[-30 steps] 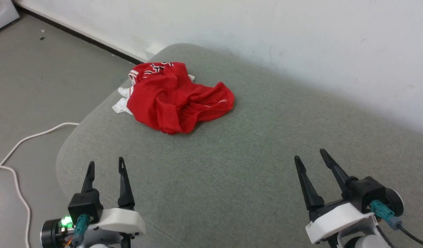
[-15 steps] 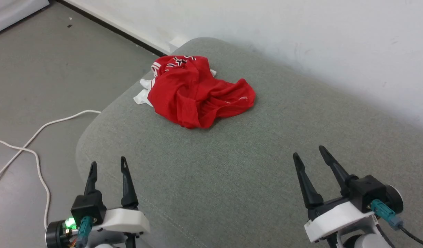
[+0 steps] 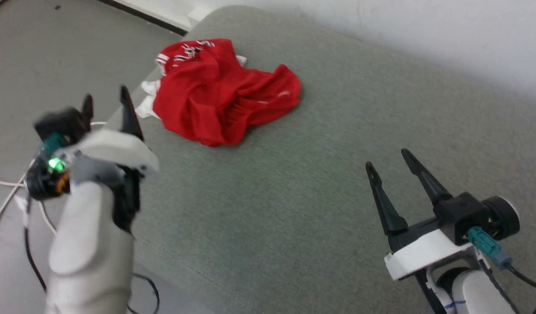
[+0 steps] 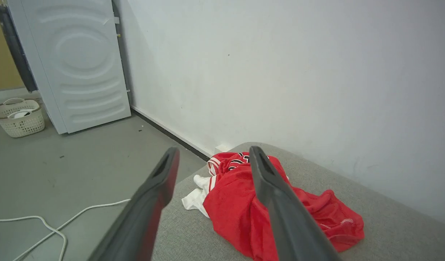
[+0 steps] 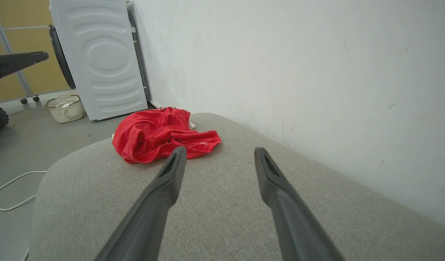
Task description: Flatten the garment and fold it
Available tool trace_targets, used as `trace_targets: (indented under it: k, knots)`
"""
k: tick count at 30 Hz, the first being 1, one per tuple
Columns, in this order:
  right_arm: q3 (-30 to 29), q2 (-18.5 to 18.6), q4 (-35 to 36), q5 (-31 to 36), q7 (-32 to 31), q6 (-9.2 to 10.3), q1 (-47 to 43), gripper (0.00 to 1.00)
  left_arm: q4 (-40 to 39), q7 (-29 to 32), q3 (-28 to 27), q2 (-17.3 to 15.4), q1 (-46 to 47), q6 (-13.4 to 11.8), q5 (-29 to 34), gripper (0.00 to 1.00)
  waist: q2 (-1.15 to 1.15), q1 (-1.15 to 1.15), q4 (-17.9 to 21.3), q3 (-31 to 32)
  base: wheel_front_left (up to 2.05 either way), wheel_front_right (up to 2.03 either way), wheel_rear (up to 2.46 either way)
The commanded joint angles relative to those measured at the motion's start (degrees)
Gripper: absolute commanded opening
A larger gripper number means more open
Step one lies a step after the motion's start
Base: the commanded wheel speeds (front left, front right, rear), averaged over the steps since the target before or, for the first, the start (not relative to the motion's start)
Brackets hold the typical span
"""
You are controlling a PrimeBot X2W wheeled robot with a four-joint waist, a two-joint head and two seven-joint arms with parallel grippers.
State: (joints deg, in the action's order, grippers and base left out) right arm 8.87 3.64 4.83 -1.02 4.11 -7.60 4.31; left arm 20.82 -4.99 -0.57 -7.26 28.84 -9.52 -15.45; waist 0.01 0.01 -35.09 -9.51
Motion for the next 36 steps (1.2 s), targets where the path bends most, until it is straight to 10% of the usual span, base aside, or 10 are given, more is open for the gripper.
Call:
trace_targets:
  k: [1,12,26,27,28,30,36]
  knots:
    - [0.11,0.81,0.83,0.38,-0.19,0.11,1.35,1.00,2.19,2.28,-0.92,-1.40,3.24,0.86,-1.35,1.00,-0.01,-0.01,10.11,-10.67,0.00,0.00,0.00]
    - [0.69,3.19,3.73,-0.75,0.34,0.11,6.26,1.00,12.72,25.65,-6.15,-10.25,17.41,3.76,-9.99,1.00,-0.01,-0.01,21.24,-22.98,0.00,0.00,0.00]
    - [1.07,2.91,2.09,-2.28,3.42,0.11,9.56,1.00,10.39,44.20,-10.97,-14.99,13.06,-2.72,-14.73,1.00,-0.01,-0.01,27.46,-26.82,0.00,0.00,0.00]
    - [1.18,2.82,1.78,-2.41,3.62,0.11,9.68,1.00,10.02,44.89,-11.07,-15.28,12.26,-3.01,-14.73,0.89,-0.01,-0.01,27.66,-26.48,0.00,0.00,0.00]
    - [1.28,2.72,1.45,-2.55,3.80,0.11,9.79,1.00,9.44,44.94,-11.29,-15.67,11.55,-3.31,-14.61,0.46,-0.01,-0.01,27.83,-26.04,0.00,0.00,0.00]
    - [1.51,2.48,0.65,-2.89,4.15,0.11,9.87,1.00,8.11,43.37,-11.61,-16.89,10.27,-3.98,-13.51,0.00,-0.01,-0.01,28.13,-24.79,0.00,0.00,0.00]
    - [1.30,1.56,-2.47,-3.78,5.72,0.11,9.40,1.00,5.09,26.77,-12.98,-21.82,9.45,-5.78,-7.10,0.00,-0.01,-0.01,28.52,-18.26,0.00,0.00,0.00]
